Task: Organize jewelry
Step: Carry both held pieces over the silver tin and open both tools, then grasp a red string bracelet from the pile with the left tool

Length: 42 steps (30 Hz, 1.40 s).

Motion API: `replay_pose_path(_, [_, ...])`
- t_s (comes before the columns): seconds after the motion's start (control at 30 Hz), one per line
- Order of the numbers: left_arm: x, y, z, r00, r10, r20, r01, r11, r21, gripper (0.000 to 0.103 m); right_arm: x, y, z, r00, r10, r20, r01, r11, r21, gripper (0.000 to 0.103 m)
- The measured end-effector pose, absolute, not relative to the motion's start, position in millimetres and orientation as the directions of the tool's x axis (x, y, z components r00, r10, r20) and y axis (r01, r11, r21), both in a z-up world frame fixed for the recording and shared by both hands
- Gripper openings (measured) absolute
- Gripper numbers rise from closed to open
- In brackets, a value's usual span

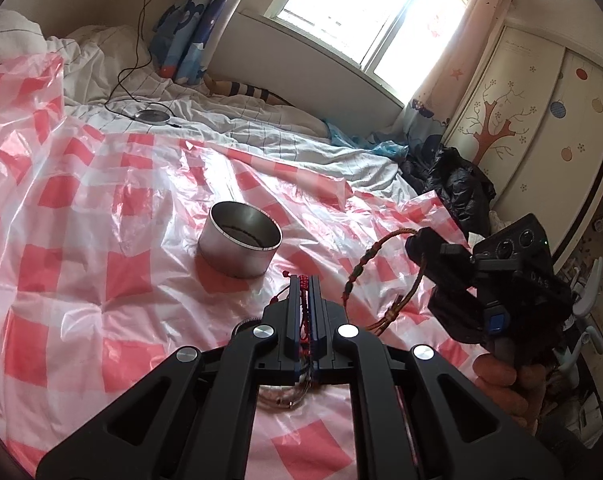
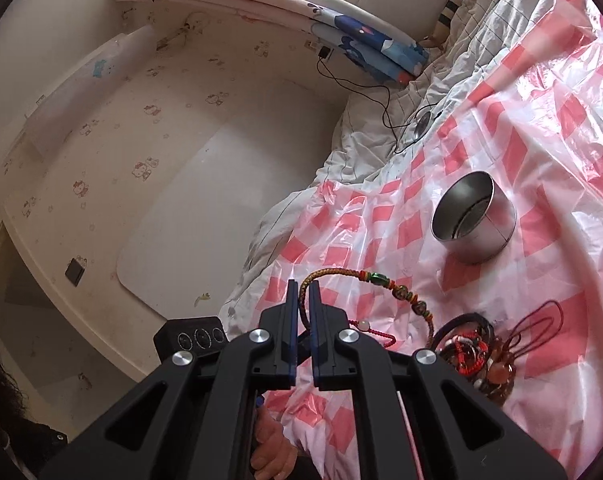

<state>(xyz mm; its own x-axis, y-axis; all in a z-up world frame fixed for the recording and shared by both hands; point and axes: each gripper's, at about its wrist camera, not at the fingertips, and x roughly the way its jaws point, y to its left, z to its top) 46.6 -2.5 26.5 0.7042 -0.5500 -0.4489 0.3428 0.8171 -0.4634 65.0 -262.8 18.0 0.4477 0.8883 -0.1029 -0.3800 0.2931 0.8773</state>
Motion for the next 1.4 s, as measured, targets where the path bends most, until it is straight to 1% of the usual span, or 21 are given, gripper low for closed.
replay_pose_path(0.07, [64.0, -1.8, 33.7, 0.706, -0.56, -0.433, 0.35, 0.808, -0.475, 0.003, 79.2, -259.8, 23.8, 0.455, 0.885, -0.099, -0.386, 0.297, 0.873, 0.008])
replay_pose_path(0.2, [107.9, -4.0, 38.4, 0.693, -0.585, -0.421, 0.354, 0.785, -0.508, 0.003, 113.4, -255.0, 28.3, 0.479, 0.869, -0.124, -0.384, 0.335, 0.861, 0.008])
replay_pose_path(0.4, [173.6, -23.4, 23.1, 0.656, -0.602, -0.455, 0.337, 0.773, -0.538, 0.003, 162.0, -256.8, 18.4, 0.513, 0.849, -0.125, -0.354, 0.342, 0.871, 0.008])
replay_pose_path(0.5, [203.9, -38.2, 6.2, 0.608, -0.597, -0.523, 0.314, 0.786, -0.533, 0.004, 179.9, -256.0, 8.0, 0.519, 0.842, -0.148, -0.329, 0.356, 0.875, 0.008])
replay_pose_path(0.6, [227.5, -53.6, -14.6, 0.53, -0.526, -0.665, 0.263, 0.848, -0.46, 0.009, 195.4, -254.0, -3.6, 0.521, 0.83, -0.2, -0.294, 0.394, 0.871, 0.008])
replay_pose_path(0.63, [227.5, -55.6, -16.2, 0.531, -0.491, -0.691, 0.257, 0.87, -0.421, 0.013, 198.8, -253.7, -6.8, 0.52, 0.828, -0.21, -0.284, 0.4, 0.871, 0.008])
replay_pose_path(0.7, [220.2, -53.0, -12.4, 0.564, -0.425, -0.708, 0.251, 0.905, -0.344, 0.03, 206.5, -252.2, -14.4, 0.516, 0.824, -0.232, -0.264, 0.411, 0.873, 0.008])
replay_pose_path(0.73, [212.8, -49.1, -7.7, 0.592, -0.389, -0.706, 0.245, 0.921, -0.302, 0.046, 208.9, -251.1, -16.8, 0.515, 0.823, -0.24, -0.257, 0.416, 0.872, 0.008])
replay_pose_path(0.77, [203.8, -42.5, -2.4, 0.628, -0.352, -0.694, 0.229, 0.936, -0.268, 0.057, 212.4, -248.8, -19.2, 0.512, 0.821, -0.252, -0.251, 0.424, 0.87, 0.008])
replay_pose_path(0.83, [188.2, -24.6, 6.3, 0.687, -0.287, -0.668, 0.168, 0.957, -0.239, 0.062, 218.6, -240.5, -22.3, 0.505, 0.805, -0.312, -0.233, 0.475, 0.849, 0.008])
replay_pose_path(0.87, [181.0, -14.2, 9.0, 0.704, -0.268, -0.658, 0.13, 0.959, -0.251, 0.065, 223.4, -232.1, -25.0, 0.492, 0.789, -0.369, -0.22, 0.522, 0.824, 0.01])
replay_pose_path(0.9, [173.0, -2.9, 9.3, 0.719, -0.25, -0.648, 0.085, 0.958, -0.276, 0.065, 228.2, -222.6, -28.7, 0.475, 0.765, -0.435, -0.203, 0.576, 0.792, 0.018])
replay_pose_path(0.93, [165.8, 5.7, 9.0, 0.728, -0.242, -0.641, 0.055, 0.953, -0.298, 0.066, 231.5, -213.9, -33.1, 0.462, 0.736, -0.495, -0.185, 0.626, 0.757, 0.048])
replay_pose_path(0.97, [159.1, 12.1, 8.0, 0.733, -0.235, -0.638, 0.033, 0.95, -0.312, 0.067, 233.7, -205.7, -38.3, 0.453, 0.705, -0.546, -0.168, 0.669, 0.724, 0.06])
replay_pose_path(1.03, [150.8, 20.7, 4.8, 0.734, -0.227, -0.64, 0.006, 0.945, -0.328, 0.067, 231.2, -199.1, -42.8, 0.456, 0.685, -0.568, -0.167, 0.693, 0.702, 0.06])
replay_pose_path(1.07, [147.8, 23.6, 2.8, 0.73, -0.229, -0.644, -0.001, 0.942, -0.337, 0.067, 227.7, -200.0, -39.3, 0.466, 0.683, -0.563, -0.176, 0.695, 0.697, 0.06])
replay_pose_path(1.17, [143.0, 23.1, 0.7, 0.721, -0.237, -0.651, 0.004, 0.941, -0.338, 0.068, 209.0, -217.1, -17.6, 0.531, 0.683, -0.501, -0.199, 0.675, 0.71, 0.061])
replay_pose_path(1.2, [140.3, 20.0, -0.6, 0.713, -0.247, -0.656, 0.019, 0.942, -0.334, 0.068, 201.5, -224.0, -10.5, 0.546, 0.684, -0.483, -0.203, 0.668, 0.716, 0.062])
replay_pose_path(1.23, [137.0, 15.7, -2.1, 0.704, -0.261, -0.66, 0.039, 0.943, -0.331, 0.068, 191.0, -231.7, -4.0, 0.566, 0.675, -0.473, -0.205, 0.671, 0.712, 0.066])
replay_pose_path(1.27, [133.4, 10.0, -4.9, 0.695, -0.274, -0.665, 0.059, 0.943, -0.326, 0.068, 177.1, -240.8, 3.4, 0.591, 0.651, -0.476, -0.2, 0.69, 0.696, 0.071])
replay_pose_path(1.4, [116.9, -16.2, -10.7, 0.651, -0.329, -0.684, 0.163, 0.941, -0.298, 0.07, 124.4, -269.8, 7.4, 0.638, 0.565, -0.523, -0.148, 0.757, 0.637, 0.073])
